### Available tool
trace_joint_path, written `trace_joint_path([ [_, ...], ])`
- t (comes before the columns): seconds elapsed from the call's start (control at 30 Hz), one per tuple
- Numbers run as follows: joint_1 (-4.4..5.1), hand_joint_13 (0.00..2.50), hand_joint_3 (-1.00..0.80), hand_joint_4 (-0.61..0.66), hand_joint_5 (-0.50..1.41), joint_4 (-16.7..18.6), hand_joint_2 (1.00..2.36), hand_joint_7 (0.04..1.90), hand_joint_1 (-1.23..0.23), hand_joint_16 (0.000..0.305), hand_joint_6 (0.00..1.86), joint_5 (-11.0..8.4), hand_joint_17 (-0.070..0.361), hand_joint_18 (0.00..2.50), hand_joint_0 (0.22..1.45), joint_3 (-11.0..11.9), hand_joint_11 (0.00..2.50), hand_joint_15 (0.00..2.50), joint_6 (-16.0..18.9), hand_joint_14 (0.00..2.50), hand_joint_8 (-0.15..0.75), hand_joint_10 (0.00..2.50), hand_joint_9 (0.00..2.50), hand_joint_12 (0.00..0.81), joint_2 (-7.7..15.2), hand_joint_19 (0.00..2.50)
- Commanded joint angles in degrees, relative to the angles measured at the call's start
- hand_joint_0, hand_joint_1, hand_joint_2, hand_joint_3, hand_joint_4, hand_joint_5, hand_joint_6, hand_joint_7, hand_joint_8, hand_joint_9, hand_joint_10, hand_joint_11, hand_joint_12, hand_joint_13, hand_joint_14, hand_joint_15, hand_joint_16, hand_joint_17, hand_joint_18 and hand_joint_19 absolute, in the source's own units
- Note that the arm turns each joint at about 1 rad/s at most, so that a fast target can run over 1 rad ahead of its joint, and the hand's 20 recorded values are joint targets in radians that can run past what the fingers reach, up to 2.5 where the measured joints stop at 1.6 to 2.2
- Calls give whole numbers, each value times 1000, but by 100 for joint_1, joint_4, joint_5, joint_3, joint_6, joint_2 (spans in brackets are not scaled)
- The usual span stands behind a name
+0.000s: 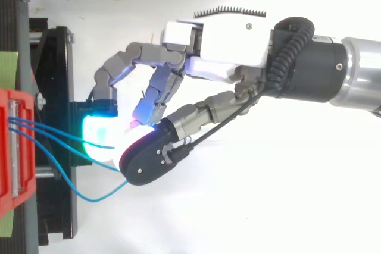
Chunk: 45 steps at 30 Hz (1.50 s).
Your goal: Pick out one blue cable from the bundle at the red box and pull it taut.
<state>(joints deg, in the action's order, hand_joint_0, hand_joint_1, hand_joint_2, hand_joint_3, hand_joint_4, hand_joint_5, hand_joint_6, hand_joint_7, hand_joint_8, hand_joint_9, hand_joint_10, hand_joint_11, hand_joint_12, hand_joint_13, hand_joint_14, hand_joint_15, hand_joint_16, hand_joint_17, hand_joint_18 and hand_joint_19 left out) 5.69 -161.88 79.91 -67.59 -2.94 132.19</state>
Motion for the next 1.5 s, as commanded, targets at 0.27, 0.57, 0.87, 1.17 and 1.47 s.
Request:
trace_joint_path([
  [0.27,2,1130,-445,43,-166,-28,1004,832,-728,50,871,7,112,920,612,0,698,639,74,22,255,21,1140,359,0,666],
  [0.57,11,1134,-500,70,-173,-28,1000,788,-697,55,881,7,123,942,523,0,679,627,74,21,270,18,1108,381,0,655],
  [0.87,11,1144,-500,60,-163,-54,1000,801,-816,50,901,7,113,961,579,0,716,636,136,22,258,21,1138,362,0,637],
  [1.17,20,1156,-330,-88,-163,-63,1014,912,-842,49,940,-2,110,964,698,0,719,642,136,23,249,21,1142,354,0,648],
  [1.47,29,1166,-471,-122,-155,-63,1002,913,-920,48,970,-2,108,988,788,0,775,642,136,23,254,24,1179,351,0,615],
])
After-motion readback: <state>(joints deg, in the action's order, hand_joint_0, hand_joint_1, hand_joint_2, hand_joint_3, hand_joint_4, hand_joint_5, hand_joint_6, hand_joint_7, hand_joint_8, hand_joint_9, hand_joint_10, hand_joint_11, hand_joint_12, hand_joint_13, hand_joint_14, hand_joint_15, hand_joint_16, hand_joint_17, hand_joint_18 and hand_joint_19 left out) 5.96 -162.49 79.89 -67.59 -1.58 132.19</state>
